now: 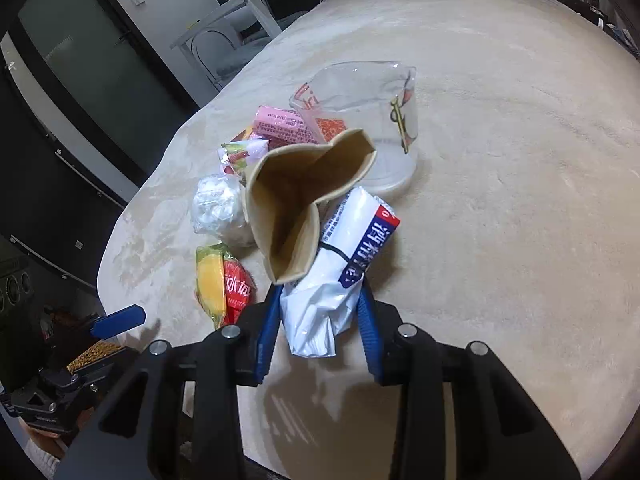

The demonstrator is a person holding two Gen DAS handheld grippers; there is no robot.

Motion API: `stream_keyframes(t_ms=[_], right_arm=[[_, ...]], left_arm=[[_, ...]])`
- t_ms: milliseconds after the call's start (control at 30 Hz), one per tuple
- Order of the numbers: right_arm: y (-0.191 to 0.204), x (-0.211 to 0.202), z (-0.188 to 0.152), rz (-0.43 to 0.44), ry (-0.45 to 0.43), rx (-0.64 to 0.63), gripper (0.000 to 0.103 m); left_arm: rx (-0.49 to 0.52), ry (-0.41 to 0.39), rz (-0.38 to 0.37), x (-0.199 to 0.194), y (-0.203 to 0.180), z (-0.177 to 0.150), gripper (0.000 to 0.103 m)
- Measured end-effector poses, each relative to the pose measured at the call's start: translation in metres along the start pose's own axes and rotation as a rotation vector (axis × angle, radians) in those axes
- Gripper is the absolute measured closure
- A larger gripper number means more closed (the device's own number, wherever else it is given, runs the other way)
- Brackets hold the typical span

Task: Collect trash
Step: 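Grasp the white wrapper with the right tool while the left tool grasps the chip bag, then carry the chip bag and white wrapper down over the black bin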

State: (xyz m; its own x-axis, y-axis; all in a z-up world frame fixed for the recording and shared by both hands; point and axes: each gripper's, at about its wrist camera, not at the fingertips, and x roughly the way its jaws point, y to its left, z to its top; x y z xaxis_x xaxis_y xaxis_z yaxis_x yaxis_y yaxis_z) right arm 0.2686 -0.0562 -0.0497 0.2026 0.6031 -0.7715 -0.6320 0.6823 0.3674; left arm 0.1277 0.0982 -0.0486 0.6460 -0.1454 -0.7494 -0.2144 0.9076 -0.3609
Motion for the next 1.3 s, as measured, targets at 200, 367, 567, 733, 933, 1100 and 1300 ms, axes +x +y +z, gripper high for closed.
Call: stream_keyframes(t_ms=[200, 367, 567, 733, 933, 1100, 1300], right_arm=[[-0.006, -0.017, -0.011, -0.026, -0.027, -0.002, 0.066], [-0.014, -0.028, -0.018, -0.022, -0.040, 0.011, 0.066], [-0.023, -0.038, -0.025, -0.014, -0.052, 0.033, 0.066], [-0.031, -0.047, -0.032, -0.008, -0.061, 0.047, 0.066], [-0.043, -0.051, -0.040, 0.002, -0.050, 0.074, 0.066], [-0.047, -0.054, -0.044, 0.004, -0.048, 0.086, 0.066], [-0.048, -0.053, -0.046, 0.001, -0.043, 0.088, 0.066]], left_arm=[[0.038, 0.036, 0.016, 0.013, -0.006, 0.002, 0.024], [0.044, 0.079, 0.033, 0.028, -0.008, 0.006, 0.024], [0.100, 0.072, 0.099, 0.042, -0.016, 0.019, 0.024], [0.129, 0.088, 0.129, 0.057, -0.023, 0.028, 0.024], [0.154, 0.101, 0.152, 0.072, -0.033, 0.035, 0.024], [0.196, 0.087, 0.218, 0.078, -0.042, 0.032, 0.029], [0.239, 0.063, 0.252, 0.076, -0.051, 0.026, 0.043]])
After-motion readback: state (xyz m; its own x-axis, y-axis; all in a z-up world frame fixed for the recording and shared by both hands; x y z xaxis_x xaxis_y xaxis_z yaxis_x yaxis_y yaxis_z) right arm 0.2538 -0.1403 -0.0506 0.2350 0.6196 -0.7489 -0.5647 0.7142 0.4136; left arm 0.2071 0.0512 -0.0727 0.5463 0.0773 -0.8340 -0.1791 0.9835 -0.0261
